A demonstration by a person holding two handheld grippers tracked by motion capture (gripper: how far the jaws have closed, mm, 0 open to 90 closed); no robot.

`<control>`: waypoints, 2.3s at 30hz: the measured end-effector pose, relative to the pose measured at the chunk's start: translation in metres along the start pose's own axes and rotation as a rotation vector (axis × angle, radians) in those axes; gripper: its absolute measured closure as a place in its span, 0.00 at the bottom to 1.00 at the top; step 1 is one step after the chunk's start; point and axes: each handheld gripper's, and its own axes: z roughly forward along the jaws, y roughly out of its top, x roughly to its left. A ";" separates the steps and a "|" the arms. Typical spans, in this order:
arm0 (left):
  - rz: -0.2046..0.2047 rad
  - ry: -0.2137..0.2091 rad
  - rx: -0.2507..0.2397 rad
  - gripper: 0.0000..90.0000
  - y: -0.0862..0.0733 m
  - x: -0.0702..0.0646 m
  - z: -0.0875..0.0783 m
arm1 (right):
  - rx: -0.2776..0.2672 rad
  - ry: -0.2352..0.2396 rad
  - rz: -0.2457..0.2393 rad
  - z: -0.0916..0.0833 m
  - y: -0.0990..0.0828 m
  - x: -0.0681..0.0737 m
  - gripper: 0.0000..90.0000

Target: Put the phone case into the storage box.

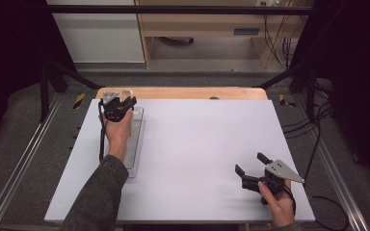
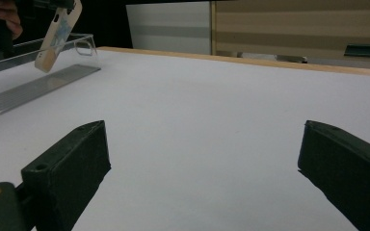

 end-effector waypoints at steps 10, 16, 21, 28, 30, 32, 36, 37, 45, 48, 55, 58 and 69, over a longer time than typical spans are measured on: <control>0.001 -0.011 0.012 0.84 -0.002 -0.002 0.003 | 0.000 0.000 0.003 0.000 0.000 -0.001 0.05; -0.001 -0.017 0.013 0.84 -0.003 -0.001 0.004 | 0.001 0.000 0.003 0.000 0.000 -0.001 0.05; -0.001 -0.024 0.015 0.83 -0.003 -0.001 0.005 | 0.002 0.001 0.006 -0.001 0.000 -0.001 0.05; -0.002 -0.026 0.018 0.83 -0.005 0.000 0.008 | 0.005 0.002 0.006 0.000 0.000 -0.001 0.05; -0.001 -0.024 0.019 0.82 -0.006 0.001 0.009 | 0.005 0.002 0.008 -0.001 0.000 -0.001 0.05; -0.002 -0.024 0.018 0.82 -0.006 0.001 0.010 | 0.007 0.003 0.009 0.000 0.000 -0.001 0.05; -0.006 -0.025 0.016 0.82 -0.007 0.002 0.012 | 0.008 0.004 0.009 0.000 0.000 -0.001 0.05; -0.008 -0.025 0.016 0.82 -0.007 0.002 0.012 | 0.008 0.005 0.008 0.000 0.000 -0.001 0.05; -0.008 -0.024 0.020 0.81 -0.007 0.003 0.014 | 0.009 0.005 0.009 0.000 0.000 -0.001 0.05; -0.005 -0.024 0.023 0.81 -0.007 0.003 0.016 | 0.007 0.005 0.010 0.000 0.000 -0.001 0.05; -0.004 -0.022 0.028 0.80 -0.008 0.002 0.019 | 0.008 0.007 0.011 0.000 0.000 -0.002 0.05; -0.003 -0.022 0.030 0.80 -0.007 0.002 0.020 | 0.007 0.008 0.012 0.000 0.000 -0.001 0.05; -0.013 -0.015 0.040 0.80 -0.008 0.003 0.021 | 0.001 0.010 0.019 -0.001 0.000 -0.002 0.05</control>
